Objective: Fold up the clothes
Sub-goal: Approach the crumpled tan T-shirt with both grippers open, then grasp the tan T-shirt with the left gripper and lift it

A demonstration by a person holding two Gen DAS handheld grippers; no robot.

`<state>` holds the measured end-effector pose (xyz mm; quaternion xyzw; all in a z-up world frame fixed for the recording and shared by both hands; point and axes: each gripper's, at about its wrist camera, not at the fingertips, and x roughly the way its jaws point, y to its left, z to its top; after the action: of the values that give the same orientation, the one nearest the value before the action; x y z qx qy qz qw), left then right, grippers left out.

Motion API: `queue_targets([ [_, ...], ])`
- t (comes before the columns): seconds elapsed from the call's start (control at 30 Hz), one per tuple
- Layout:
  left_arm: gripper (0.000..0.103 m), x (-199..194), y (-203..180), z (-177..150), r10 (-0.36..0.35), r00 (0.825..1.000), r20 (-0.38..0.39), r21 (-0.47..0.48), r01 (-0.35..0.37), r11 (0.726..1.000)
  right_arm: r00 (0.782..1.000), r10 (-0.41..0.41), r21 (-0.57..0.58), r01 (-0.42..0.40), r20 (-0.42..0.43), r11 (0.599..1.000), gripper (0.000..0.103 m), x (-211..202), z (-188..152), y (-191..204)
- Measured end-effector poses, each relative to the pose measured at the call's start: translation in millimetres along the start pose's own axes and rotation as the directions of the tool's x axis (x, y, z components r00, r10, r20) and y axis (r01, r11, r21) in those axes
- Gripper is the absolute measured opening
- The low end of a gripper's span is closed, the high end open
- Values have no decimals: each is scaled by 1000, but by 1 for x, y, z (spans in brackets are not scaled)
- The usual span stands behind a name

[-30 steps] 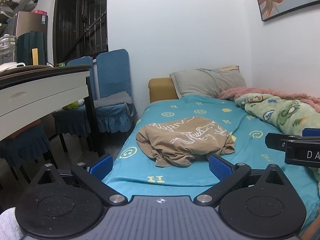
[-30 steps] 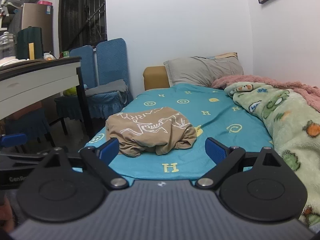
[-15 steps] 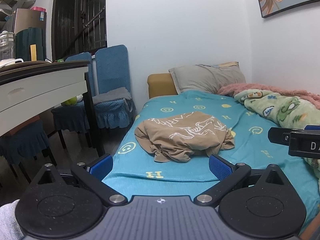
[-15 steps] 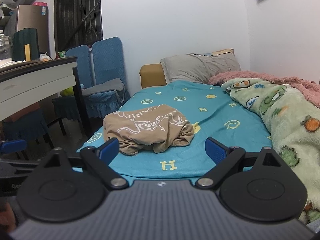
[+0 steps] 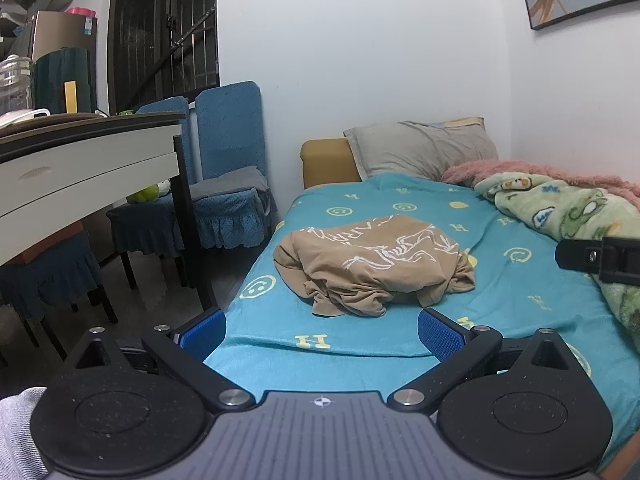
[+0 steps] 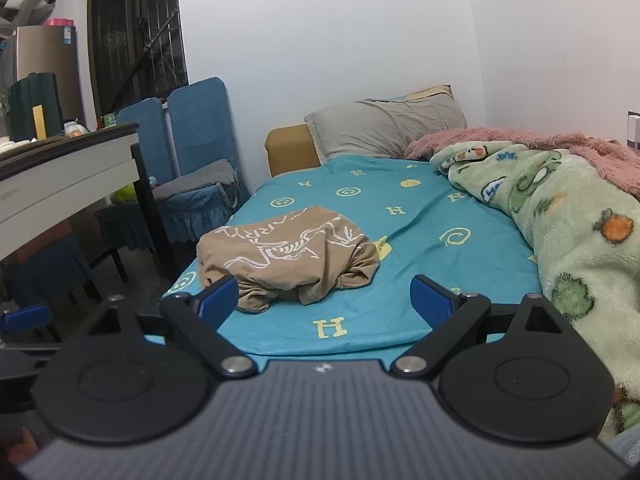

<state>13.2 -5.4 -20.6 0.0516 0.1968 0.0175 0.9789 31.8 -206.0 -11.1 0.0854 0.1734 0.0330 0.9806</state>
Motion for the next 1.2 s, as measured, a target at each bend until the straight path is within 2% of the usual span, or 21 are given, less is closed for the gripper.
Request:
queue_targets([
  [0.3,103,-2,-1,3,-30,1000,-4,16,30,999,999,6,18,-7,32,1000,94,-6,5,0],
  [0.47,103,13,-2,15,-86,994,-60,20,87,996,994,34,13,-36,101,999,94,-7,33,-1],
  [0.6,103,44,-3,32,-136,984,-117,5,138,990,986,54,10,-56,160,998,94,2,69,1],
  [0.77,103,116,-11,53,-107,964,-244,11,113,994,989,60,2,-61,138,998,94,39,101,-2],
  [0.87,103,166,-10,56,-90,937,-337,-24,87,996,993,73,46,-77,89,996,94,69,103,-18],
  [1.0,103,219,-13,40,-94,909,-405,-28,91,995,999,53,98,-53,8,994,94,102,78,-39],
  [1.13,98,261,-20,11,-76,894,-442,22,96,995,991,56,129,-40,-122,991,94,133,53,-48],
  [1.2,94,277,-26,2,-81,893,-442,58,118,991,984,59,143,-34,-170,989,94,147,41,-49],
])
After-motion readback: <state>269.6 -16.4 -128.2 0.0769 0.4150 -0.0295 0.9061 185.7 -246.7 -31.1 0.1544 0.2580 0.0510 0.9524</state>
